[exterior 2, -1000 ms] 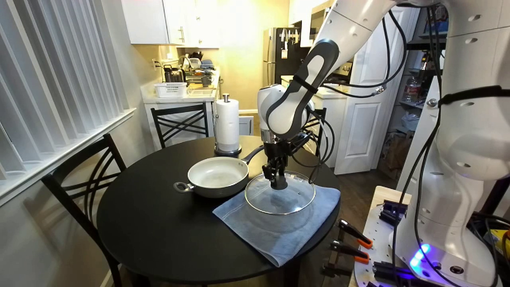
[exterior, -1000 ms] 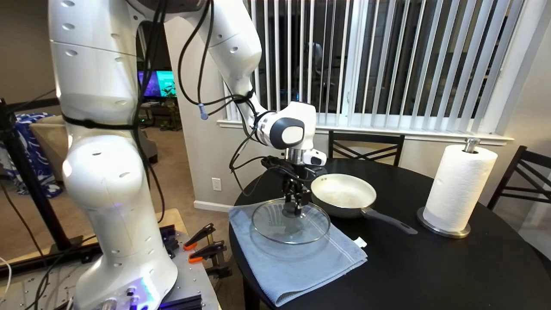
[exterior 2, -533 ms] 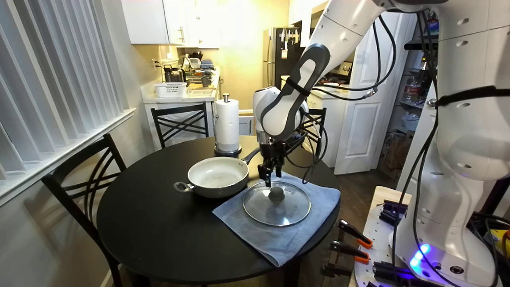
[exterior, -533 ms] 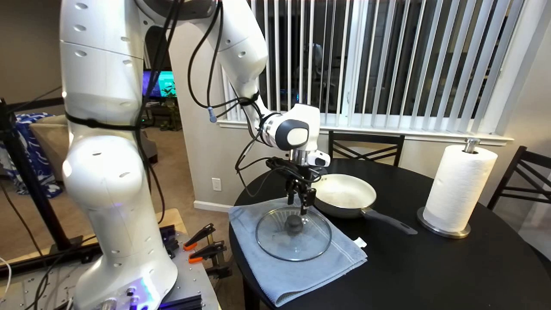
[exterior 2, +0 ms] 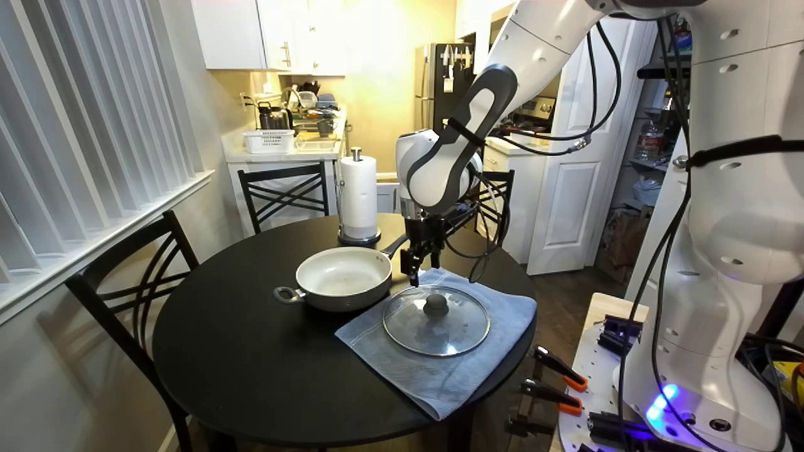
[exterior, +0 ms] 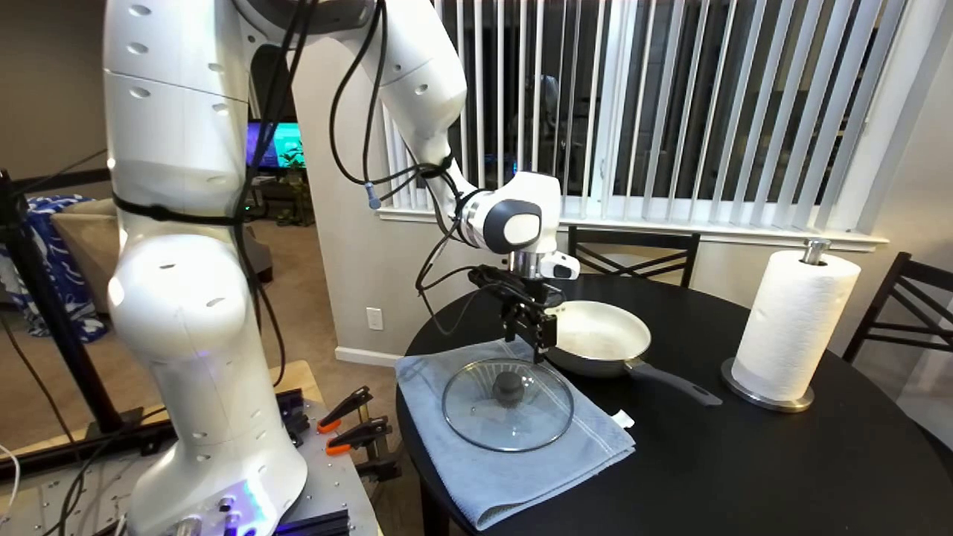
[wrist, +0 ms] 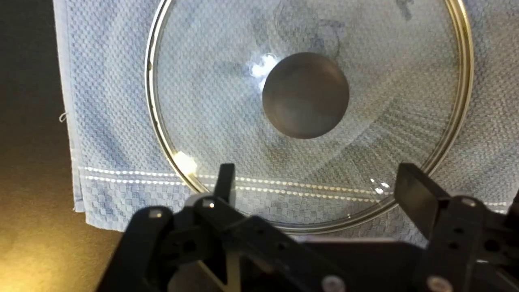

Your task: Put the glass lid on the blue towel.

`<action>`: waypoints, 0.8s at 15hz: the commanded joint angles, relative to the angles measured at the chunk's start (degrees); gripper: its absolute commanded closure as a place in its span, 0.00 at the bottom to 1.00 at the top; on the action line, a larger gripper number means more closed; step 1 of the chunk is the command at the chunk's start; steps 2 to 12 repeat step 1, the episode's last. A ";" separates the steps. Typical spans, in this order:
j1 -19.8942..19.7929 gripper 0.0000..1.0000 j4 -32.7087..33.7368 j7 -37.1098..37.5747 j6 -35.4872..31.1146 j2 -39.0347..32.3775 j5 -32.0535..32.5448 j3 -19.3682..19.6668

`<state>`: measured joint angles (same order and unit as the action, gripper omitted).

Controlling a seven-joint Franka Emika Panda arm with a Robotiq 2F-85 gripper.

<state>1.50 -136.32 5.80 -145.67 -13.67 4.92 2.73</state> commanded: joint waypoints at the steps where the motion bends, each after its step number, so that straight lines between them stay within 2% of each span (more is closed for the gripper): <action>1: -0.25 0.00 0.09 0.02 0.16 0.02 0.07 -0.23; 12: -0.25 0.00 0.09 0.02 0.16 0.02 0.07 -0.23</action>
